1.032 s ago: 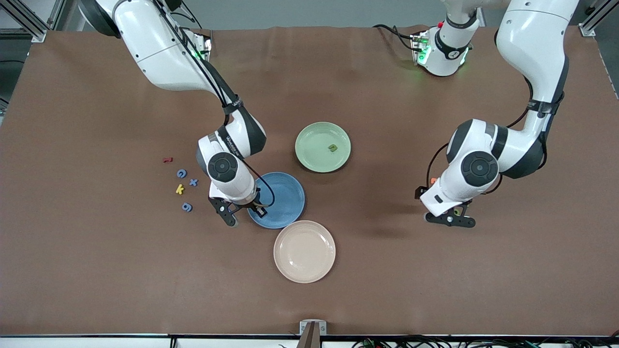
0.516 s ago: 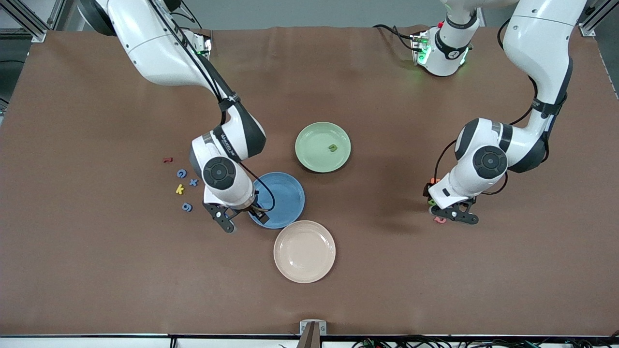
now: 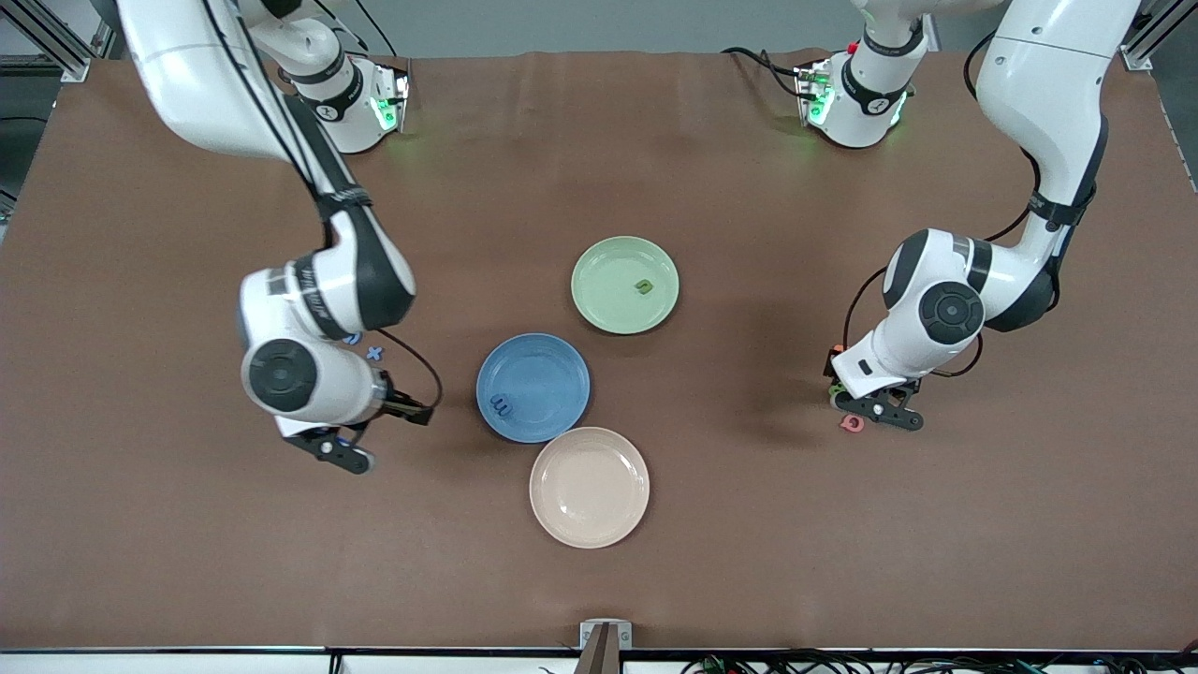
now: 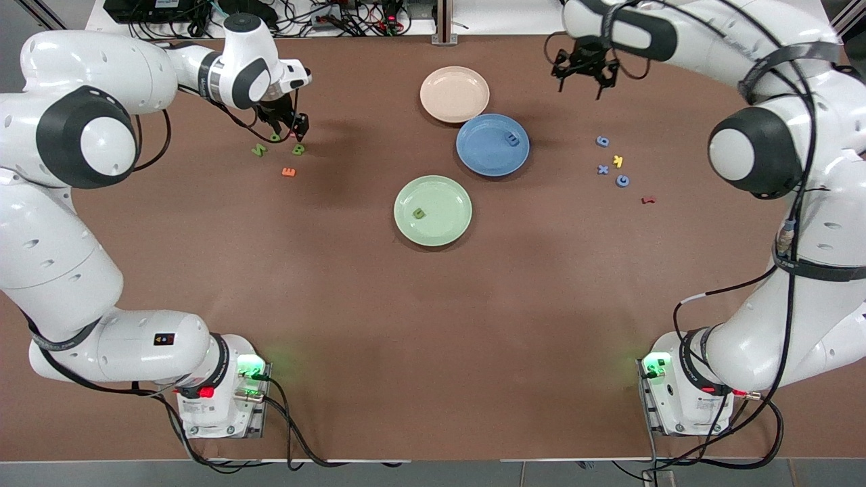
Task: Sort letters by color into matching plates
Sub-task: 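Grasp the green B with the left gripper while the right gripper nears G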
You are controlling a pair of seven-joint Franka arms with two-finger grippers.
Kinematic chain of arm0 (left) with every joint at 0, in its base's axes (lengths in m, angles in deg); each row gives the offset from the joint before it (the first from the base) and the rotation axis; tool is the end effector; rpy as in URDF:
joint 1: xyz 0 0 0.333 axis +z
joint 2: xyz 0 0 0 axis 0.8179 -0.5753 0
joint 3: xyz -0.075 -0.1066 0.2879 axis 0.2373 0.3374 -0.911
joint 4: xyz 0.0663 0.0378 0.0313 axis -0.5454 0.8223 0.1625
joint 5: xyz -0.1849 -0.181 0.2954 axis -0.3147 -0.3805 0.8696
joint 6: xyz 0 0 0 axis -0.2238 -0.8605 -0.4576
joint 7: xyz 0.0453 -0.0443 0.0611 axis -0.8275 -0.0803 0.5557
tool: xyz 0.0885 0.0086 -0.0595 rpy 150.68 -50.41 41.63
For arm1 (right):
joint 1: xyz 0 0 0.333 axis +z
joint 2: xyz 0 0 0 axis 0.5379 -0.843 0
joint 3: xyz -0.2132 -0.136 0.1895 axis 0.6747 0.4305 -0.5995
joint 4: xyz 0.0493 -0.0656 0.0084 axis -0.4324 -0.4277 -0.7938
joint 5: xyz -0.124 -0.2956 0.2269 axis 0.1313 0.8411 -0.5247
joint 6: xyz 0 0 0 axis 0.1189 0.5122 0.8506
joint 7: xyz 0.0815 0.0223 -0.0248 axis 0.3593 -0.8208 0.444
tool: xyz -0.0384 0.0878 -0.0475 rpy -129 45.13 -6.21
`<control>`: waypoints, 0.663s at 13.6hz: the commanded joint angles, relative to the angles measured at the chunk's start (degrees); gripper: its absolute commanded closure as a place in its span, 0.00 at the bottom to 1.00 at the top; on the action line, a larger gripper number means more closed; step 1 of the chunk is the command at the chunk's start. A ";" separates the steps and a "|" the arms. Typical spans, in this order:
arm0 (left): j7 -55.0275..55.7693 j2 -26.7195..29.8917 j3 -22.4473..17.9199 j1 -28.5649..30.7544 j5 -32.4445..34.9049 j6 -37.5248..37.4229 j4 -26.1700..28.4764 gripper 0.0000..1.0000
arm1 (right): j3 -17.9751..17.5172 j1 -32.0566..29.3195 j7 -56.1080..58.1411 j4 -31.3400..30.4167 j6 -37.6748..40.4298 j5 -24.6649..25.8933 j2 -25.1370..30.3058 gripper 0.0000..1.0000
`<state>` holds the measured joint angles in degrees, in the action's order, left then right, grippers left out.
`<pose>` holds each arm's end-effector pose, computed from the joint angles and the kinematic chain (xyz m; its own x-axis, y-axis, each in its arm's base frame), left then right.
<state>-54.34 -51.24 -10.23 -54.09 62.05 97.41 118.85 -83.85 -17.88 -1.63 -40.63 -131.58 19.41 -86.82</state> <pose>0.5962 -0.1223 0.2305 0.9405 -0.3369 -0.0442 -0.3389 -0.9394 -0.0512 0.6670 0.1862 0.3447 0.9251 -0.3415 -0.1661 -0.3262 -0.9385 0.1130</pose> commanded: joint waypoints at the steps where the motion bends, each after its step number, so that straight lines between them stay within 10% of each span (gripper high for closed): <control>1: -0.66 -0.45 0.57 0.71 0.63 1.04 0.75 0.39 | -0.91 -4.80 10.84 -2.44 6.24 2.28 6.65 0.00; 9: -1.45 -3.09 0.57 1.41 0.63 4.55 1.28 0.44 | -0.99 -15.19 28.81 -13.33 8.11 2.38 21.86 0.00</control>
<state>-54.88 -53.90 -10.16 -53.88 62.05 100.24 119.64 -83.68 -32.33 26.77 -48.90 -122.43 21.12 -69.51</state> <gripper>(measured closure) 0.432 0.000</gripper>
